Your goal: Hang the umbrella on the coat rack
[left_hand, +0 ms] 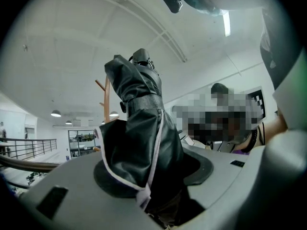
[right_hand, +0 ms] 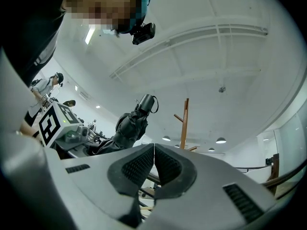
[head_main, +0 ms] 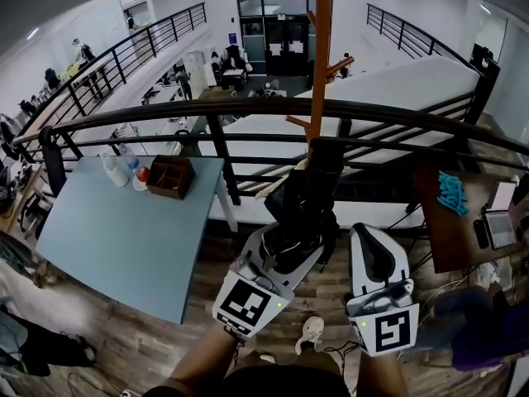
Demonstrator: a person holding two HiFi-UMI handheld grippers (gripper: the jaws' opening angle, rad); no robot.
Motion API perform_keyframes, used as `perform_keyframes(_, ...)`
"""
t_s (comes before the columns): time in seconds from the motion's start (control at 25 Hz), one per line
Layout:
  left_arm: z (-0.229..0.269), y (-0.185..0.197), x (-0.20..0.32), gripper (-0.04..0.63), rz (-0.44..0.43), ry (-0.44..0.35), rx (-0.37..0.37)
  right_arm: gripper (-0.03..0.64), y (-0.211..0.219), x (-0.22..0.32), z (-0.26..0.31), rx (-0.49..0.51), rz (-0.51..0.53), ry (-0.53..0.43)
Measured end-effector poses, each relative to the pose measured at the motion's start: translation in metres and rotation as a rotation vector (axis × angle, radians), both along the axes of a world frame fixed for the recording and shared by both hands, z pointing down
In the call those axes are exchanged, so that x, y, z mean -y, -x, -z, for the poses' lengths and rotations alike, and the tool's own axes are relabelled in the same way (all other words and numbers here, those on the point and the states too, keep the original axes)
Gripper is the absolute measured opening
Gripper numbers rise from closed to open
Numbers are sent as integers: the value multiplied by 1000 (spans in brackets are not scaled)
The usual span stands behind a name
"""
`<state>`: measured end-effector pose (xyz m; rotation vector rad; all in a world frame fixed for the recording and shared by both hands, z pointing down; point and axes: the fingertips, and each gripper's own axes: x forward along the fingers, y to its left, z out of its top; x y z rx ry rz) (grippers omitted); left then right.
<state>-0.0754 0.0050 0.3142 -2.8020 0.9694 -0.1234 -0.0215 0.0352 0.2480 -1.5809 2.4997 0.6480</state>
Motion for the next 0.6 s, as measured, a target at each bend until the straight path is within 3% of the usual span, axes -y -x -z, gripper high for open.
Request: perform_keyframes(0.6, 5, -73, 103, 233, 45, 4, 0, 31, -75, 104, 1, 8, 42, 10)
